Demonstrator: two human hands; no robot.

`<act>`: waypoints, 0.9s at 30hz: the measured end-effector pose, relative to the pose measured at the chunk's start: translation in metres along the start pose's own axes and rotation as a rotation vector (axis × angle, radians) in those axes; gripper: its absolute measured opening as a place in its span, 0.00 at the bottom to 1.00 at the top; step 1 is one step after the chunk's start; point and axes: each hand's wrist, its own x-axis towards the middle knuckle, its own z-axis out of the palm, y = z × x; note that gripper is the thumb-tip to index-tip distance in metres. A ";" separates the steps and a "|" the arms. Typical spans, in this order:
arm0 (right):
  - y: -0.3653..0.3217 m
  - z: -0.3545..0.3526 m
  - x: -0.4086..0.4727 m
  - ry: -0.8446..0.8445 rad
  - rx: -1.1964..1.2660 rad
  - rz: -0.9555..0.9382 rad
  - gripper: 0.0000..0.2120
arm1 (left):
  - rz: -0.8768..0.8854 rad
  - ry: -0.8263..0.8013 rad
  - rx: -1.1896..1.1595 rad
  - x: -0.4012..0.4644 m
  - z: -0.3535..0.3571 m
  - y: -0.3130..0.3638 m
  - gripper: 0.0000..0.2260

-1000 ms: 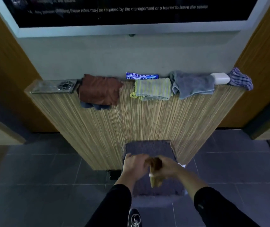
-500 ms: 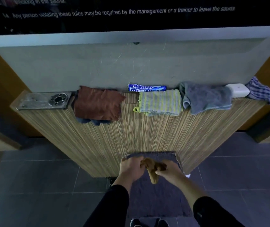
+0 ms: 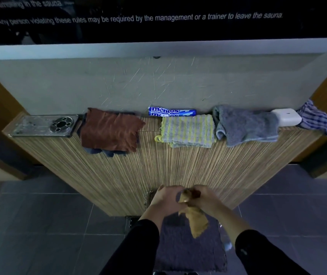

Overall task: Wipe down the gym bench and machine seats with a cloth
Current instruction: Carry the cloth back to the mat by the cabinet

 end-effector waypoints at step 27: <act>0.061 0.005 -0.010 0.015 -0.421 0.021 0.09 | -0.133 0.172 0.137 -0.003 -0.008 -0.006 0.10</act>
